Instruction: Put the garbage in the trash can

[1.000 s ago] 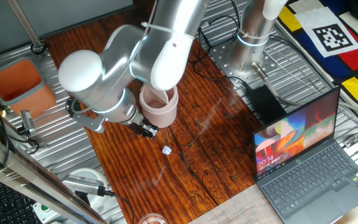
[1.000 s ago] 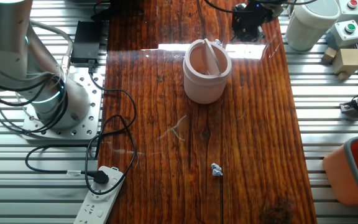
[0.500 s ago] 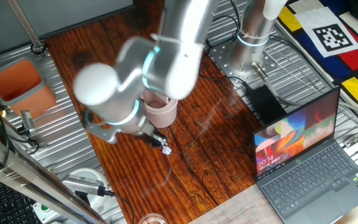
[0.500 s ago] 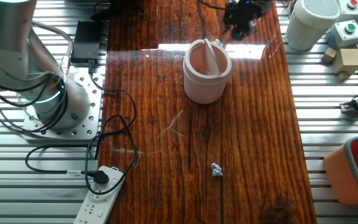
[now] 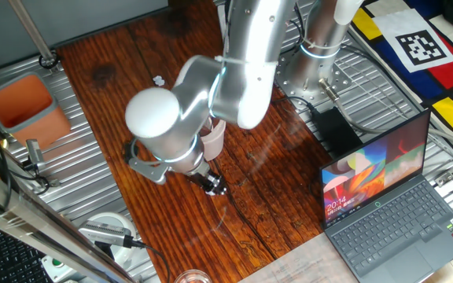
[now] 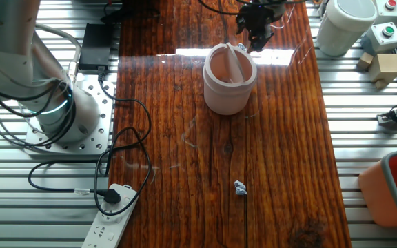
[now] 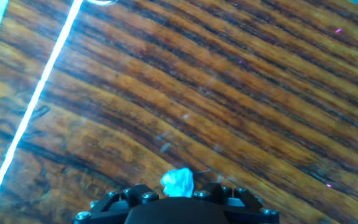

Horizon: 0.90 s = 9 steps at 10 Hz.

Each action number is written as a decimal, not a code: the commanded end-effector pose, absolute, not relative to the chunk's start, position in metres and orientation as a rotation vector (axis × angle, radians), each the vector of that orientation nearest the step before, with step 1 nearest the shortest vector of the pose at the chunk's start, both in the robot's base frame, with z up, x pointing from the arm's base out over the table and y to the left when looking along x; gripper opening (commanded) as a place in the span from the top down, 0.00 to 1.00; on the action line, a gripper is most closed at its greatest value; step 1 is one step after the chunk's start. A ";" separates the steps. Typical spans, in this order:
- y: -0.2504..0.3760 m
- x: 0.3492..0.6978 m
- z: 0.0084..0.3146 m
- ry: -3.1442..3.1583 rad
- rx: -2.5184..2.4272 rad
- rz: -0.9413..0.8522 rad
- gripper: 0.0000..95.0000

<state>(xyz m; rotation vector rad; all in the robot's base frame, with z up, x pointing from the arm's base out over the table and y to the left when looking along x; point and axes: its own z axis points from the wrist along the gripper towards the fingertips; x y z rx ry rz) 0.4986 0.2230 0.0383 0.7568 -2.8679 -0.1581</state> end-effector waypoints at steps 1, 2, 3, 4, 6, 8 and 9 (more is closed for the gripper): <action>0.222 0.497 0.033 -2.877 0.762 -0.150 0.40; 0.221 0.497 0.030 -2.879 0.762 -0.144 0.40; 0.222 0.496 0.026 -2.886 0.763 -0.142 0.40; 0.223 0.494 0.021 -2.897 0.758 -0.137 0.40; 0.225 0.493 0.018 -2.912 0.732 -0.128 0.80; 0.224 0.492 0.018 -2.919 0.732 -0.127 1.00; 0.224 0.492 0.018 -2.922 0.737 -0.125 1.00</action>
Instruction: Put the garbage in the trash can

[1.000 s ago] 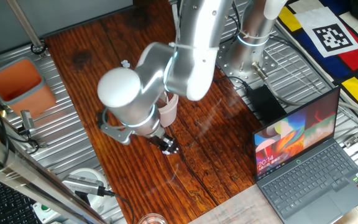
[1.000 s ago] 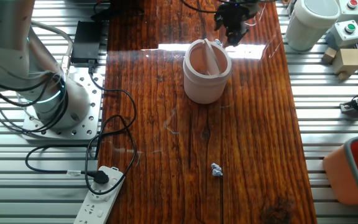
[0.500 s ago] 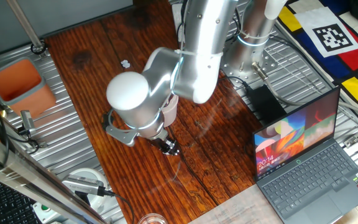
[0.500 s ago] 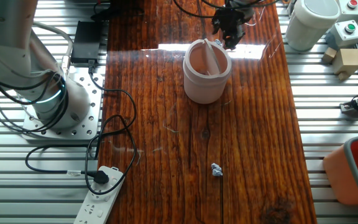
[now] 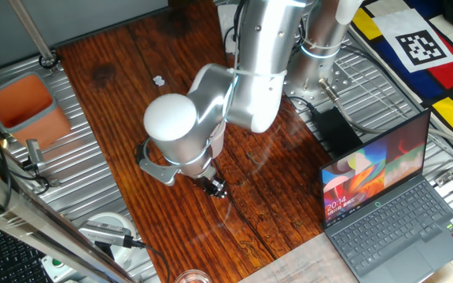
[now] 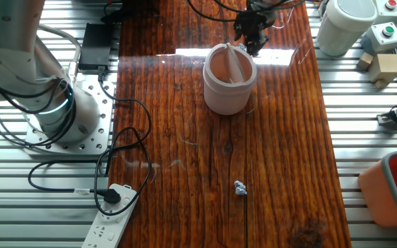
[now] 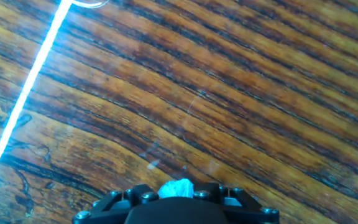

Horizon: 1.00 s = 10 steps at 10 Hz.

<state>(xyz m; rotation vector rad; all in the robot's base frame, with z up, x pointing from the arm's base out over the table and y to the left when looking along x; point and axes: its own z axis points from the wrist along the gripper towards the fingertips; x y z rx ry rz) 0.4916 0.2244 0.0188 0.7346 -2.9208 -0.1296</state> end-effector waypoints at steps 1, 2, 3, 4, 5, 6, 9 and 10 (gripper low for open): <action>0.224 0.492 0.018 -2.922 0.739 -0.124 1.00; 0.224 0.491 0.018 -2.921 0.741 -0.124 1.00; 0.224 0.491 0.021 -2.919 0.743 -0.118 1.00; 0.223 0.490 0.025 -2.915 0.745 -0.121 1.00; 0.221 0.488 0.035 -2.903 0.761 -0.120 1.00; 0.210 0.487 0.052 -2.877 0.822 -0.118 1.00; 0.181 0.494 0.106 -2.796 0.953 -0.119 1.00; 0.173 0.496 0.129 -2.770 0.995 -0.099 1.00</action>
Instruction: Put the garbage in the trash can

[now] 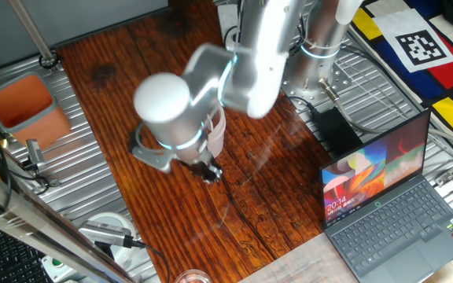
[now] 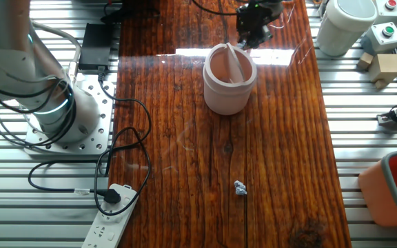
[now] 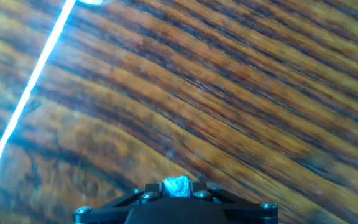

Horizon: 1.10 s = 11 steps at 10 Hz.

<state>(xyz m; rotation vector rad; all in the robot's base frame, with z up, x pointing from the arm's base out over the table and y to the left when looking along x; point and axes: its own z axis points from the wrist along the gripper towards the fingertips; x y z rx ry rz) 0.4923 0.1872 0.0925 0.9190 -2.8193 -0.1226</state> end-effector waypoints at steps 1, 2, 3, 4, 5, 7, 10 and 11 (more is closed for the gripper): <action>0.168 0.498 0.140 -2.761 1.004 -0.101 1.00; 0.164 0.499 0.150 -2.751 1.009 -0.097 1.00; 0.159 0.499 0.161 -2.736 1.028 -0.079 1.00; 0.154 0.497 0.165 -2.723 1.049 -0.061 1.00; 0.150 0.495 0.168 -2.717 1.060 -0.055 1.00; 0.135 0.487 0.173 -2.693 1.107 -0.040 1.00; 0.113 0.482 0.172 -2.663 1.157 -0.019 1.00; 0.107 0.482 0.169 -2.657 1.163 -0.019 1.00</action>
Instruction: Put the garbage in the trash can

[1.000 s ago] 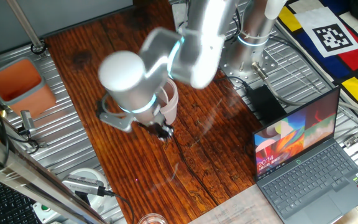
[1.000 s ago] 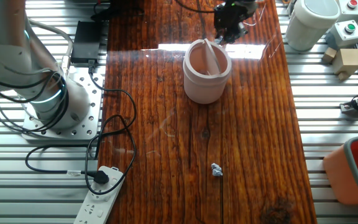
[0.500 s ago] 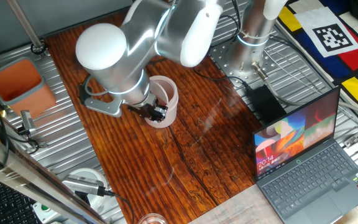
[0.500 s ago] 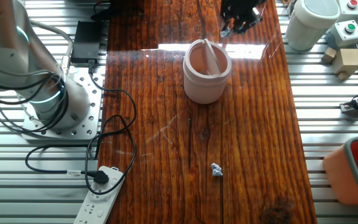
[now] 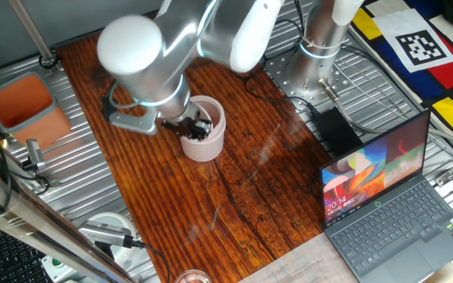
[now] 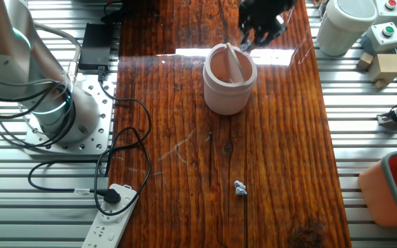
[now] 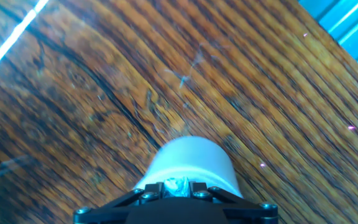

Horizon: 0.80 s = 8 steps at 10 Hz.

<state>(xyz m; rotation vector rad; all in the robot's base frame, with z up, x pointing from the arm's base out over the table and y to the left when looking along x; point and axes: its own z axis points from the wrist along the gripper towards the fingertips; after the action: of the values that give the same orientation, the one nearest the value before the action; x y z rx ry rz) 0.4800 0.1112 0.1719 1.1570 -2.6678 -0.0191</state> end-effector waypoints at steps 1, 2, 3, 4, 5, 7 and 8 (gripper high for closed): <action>0.102 0.482 0.167 -2.652 1.168 -0.026 1.00; 0.099 0.480 0.166 -2.649 1.171 -0.030 1.00; 0.094 0.476 0.162 -2.642 1.178 -0.038 1.00; 0.092 0.475 0.160 -2.640 1.188 -0.048 1.00; 0.089 0.473 0.158 -2.638 1.197 -0.050 1.00; 0.086 0.473 0.155 -2.634 1.217 -0.053 1.00; 0.085 0.474 0.152 -2.624 1.244 -0.058 0.80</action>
<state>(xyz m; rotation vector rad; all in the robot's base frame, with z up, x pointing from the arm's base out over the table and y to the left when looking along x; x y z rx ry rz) 0.4740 0.0842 0.1516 1.2433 -2.6259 -0.0569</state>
